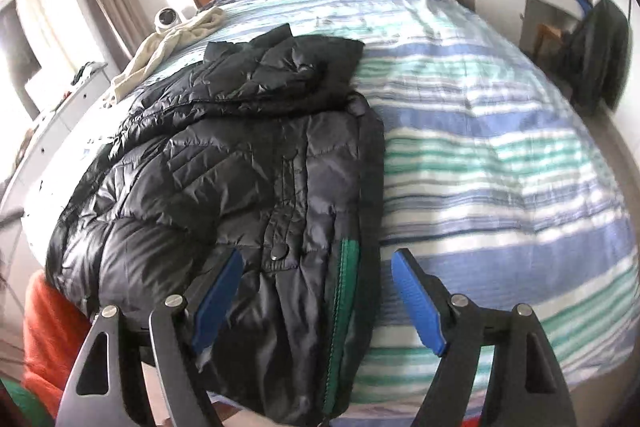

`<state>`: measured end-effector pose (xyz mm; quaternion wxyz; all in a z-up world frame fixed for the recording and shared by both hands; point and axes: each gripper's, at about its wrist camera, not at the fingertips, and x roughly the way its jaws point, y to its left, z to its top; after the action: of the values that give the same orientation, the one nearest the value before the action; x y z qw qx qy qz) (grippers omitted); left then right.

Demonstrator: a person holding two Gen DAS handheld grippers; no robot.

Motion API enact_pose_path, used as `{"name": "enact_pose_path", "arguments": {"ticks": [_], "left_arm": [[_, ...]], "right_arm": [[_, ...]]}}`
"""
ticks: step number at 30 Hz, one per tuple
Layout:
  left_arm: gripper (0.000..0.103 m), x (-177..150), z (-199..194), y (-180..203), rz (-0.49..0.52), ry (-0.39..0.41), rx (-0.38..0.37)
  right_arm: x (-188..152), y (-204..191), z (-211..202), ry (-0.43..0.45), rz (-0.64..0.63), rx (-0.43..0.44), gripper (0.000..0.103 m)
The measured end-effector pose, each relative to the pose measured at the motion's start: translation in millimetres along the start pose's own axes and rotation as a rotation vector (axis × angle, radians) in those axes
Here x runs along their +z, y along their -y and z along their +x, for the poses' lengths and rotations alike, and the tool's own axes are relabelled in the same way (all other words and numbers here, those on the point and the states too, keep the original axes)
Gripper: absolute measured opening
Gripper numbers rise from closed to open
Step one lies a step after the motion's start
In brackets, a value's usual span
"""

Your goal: Fold large clothes

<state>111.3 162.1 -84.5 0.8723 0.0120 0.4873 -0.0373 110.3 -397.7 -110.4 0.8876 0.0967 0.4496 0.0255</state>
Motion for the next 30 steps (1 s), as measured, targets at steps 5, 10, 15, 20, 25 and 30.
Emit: {"name": "enact_pose_path", "arguments": {"ticks": [5,10,15,20,25,30], "left_arm": [[0.100,-21.2,43.2,55.8,0.124,-0.066,0.052],[0.101,-33.2,27.4,38.7,0.021,-0.094,-0.063],[0.101,-56.2,48.7,27.3,-0.124,-0.194,-0.248],[0.078,-53.1,50.3,30.9,-0.155,-0.223,-0.314],[0.026,-43.6,40.8,34.9,-0.115,-0.246,-0.336],[0.018,-28.6,9.4,40.0,-0.082,-0.202,-0.310]], "right_arm": [[-11.8,-11.9,-7.4,-0.017,-0.066,-0.005,0.079],[-33.6,9.4,7.0,-0.133,-0.006,0.002,0.079],[-53.2,18.2,29.0,-0.211,0.084,0.151,0.079],[-55.2,16.6,32.6,-0.211,0.118,0.222,0.080],[-49.8,20.5,25.6,-0.223,0.113,0.206,0.023],[-34.3,27.6,-4.2,-0.164,0.213,0.329,0.017]]}}
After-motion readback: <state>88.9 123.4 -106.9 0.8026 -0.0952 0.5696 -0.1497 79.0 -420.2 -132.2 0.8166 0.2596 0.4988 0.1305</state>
